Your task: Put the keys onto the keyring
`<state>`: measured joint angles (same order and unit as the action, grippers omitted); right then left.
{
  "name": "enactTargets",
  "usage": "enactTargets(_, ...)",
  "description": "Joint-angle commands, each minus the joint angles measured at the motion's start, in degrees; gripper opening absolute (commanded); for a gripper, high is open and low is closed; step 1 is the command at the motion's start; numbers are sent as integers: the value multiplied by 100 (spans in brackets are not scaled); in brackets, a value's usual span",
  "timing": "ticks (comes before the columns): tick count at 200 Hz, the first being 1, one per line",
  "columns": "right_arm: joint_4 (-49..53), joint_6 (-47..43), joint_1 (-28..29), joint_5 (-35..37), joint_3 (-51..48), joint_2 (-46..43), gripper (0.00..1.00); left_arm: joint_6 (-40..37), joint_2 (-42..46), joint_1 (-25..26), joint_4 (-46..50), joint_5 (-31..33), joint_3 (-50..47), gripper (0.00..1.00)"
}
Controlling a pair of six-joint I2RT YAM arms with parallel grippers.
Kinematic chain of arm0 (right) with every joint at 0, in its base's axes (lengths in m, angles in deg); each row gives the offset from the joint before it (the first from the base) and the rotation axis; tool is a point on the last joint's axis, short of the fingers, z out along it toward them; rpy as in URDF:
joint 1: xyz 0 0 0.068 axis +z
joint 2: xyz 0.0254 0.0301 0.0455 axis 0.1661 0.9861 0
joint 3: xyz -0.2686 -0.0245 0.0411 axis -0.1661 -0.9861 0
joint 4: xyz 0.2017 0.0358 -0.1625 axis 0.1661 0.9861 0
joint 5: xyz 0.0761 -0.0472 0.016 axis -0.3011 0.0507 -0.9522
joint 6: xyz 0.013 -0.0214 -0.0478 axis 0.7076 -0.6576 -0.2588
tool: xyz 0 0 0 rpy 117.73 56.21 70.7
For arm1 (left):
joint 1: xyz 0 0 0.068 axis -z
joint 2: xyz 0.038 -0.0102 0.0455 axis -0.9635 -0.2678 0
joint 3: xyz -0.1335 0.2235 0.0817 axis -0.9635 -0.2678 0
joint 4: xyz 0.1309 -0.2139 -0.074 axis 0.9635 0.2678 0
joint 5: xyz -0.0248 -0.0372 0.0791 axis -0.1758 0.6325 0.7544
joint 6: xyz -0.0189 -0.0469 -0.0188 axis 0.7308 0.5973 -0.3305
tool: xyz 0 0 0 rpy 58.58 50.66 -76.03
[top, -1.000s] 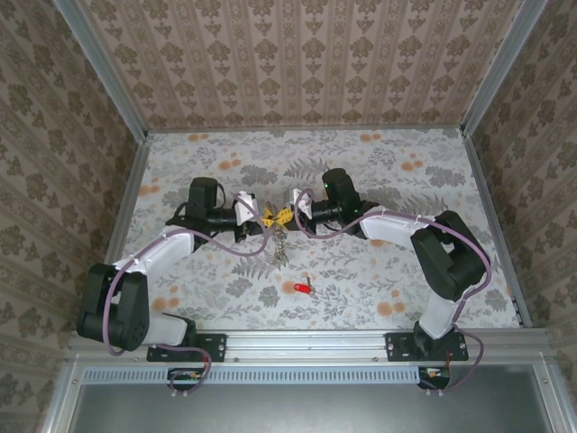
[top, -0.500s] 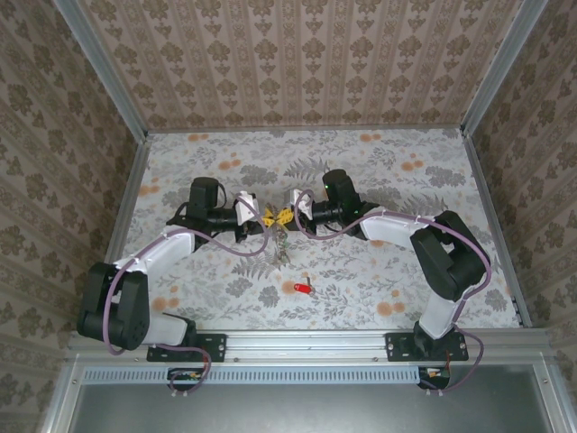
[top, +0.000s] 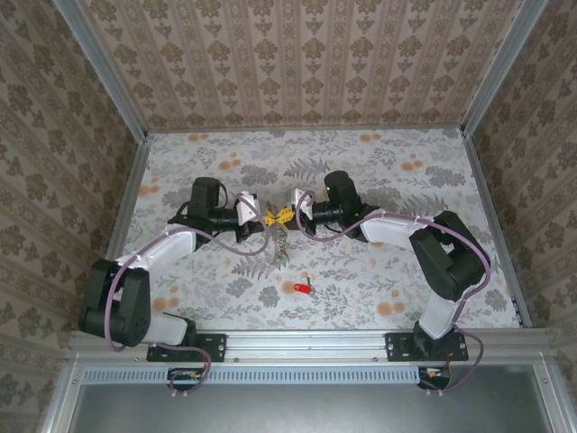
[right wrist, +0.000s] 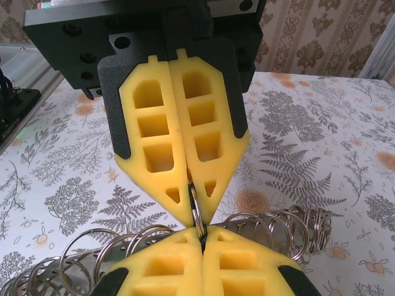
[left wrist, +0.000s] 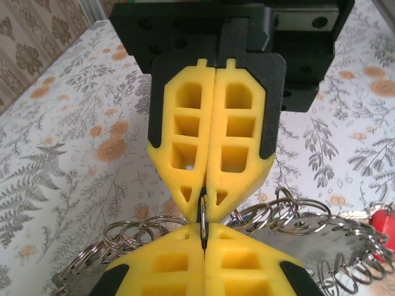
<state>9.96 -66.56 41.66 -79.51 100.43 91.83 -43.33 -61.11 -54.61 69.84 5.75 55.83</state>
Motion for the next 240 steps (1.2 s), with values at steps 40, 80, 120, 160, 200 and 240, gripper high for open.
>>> enactTargets(40,-395,16,-22,143,-224,-344,41,-156,319,29,-10,16,114,0)
enactTargets(80,466,-577,-46,252,-408,-960,42,-1026,939,-17,744,-14,109,0)
enactTargets(120,1968,-1093,27,1049,-798,-2067,41,-1550,1568,-37,1052,56,-104,0)
enactTargets(160,4274,-2577,804,2910,-1073,-3329,41,-1277,2250,-78,662,251,-801,0)
enactTargets(200,5456,-2264,1220,3223,-895,-3750,42,-5,2722,-576,-356,102,-1409,0)
enactTargets(240,6585,-3101,1665,3587,-1016,-3390,43,428,2363,-668,-716,-130,-1405,0)
